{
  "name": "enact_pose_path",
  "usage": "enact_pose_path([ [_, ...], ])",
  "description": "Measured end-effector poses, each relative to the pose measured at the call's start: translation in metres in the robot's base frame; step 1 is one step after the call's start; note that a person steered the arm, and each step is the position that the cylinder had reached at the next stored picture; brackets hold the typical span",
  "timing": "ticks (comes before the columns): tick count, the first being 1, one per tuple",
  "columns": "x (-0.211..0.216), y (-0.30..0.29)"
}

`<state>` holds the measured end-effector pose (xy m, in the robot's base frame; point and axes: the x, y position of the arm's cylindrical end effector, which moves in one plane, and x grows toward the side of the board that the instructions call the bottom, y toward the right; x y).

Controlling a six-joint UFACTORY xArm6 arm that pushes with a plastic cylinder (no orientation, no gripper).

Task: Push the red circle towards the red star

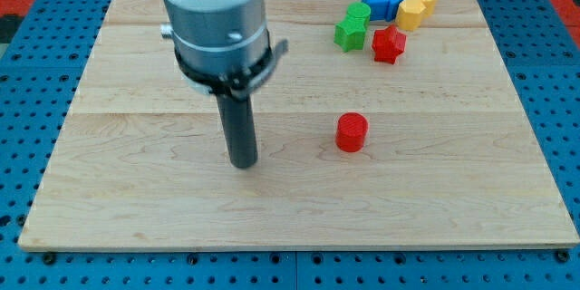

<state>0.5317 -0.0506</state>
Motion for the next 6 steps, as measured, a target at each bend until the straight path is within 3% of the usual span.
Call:
enact_pose_path([
  [1, 0.005, 0.06],
  [3, -0.038, 0.099],
  [5, -0.016, 0.131],
  [6, -0.031, 0.149],
])
